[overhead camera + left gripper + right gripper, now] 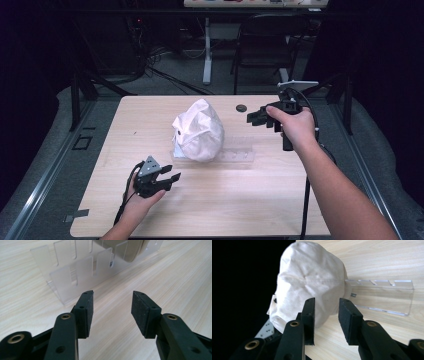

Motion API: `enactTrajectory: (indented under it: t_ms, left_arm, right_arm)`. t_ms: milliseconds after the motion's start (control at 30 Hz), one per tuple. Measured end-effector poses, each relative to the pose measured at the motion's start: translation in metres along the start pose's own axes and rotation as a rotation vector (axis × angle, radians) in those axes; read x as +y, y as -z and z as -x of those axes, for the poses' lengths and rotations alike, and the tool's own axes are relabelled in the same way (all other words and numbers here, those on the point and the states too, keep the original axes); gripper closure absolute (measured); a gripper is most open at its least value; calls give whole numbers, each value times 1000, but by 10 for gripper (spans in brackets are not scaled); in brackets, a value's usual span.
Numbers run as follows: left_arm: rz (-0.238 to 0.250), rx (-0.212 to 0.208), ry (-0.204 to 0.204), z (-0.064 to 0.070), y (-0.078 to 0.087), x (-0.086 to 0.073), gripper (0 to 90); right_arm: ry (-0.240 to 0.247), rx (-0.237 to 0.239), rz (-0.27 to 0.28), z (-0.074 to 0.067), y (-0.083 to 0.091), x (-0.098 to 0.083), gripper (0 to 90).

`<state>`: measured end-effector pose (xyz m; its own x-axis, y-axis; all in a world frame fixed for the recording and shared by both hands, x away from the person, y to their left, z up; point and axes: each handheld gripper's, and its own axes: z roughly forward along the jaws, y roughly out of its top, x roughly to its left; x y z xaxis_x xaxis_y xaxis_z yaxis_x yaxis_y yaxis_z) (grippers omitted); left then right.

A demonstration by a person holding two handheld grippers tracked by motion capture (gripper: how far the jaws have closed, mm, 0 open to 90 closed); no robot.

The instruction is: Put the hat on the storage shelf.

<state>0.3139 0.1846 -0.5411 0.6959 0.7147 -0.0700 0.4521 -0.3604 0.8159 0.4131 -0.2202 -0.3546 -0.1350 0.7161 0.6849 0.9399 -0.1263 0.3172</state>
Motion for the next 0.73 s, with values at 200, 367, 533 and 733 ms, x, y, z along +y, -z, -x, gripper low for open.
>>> enactTrajectory:
  t_ms: [200, 367, 533, 733]
  left_arm:
    - [-12, 20, 7, -7, 12, -11, 492]
    - [-11, 29, 25, -14, 18, -19, 479]
    - [-7, 50, 14, -15, 18, -19, 459]
    - [-12, 42, 13, -17, 13, -23, 455]
  right_arm:
    - [37, -44, -15, 13, -2, -20, 635]
    - [64, -86, -26, 25, -7, -36, 621]
    - [109, -139, -29, 34, -12, -49, 610]
    - [198, -219, -21, 50, -23, -73, 565]
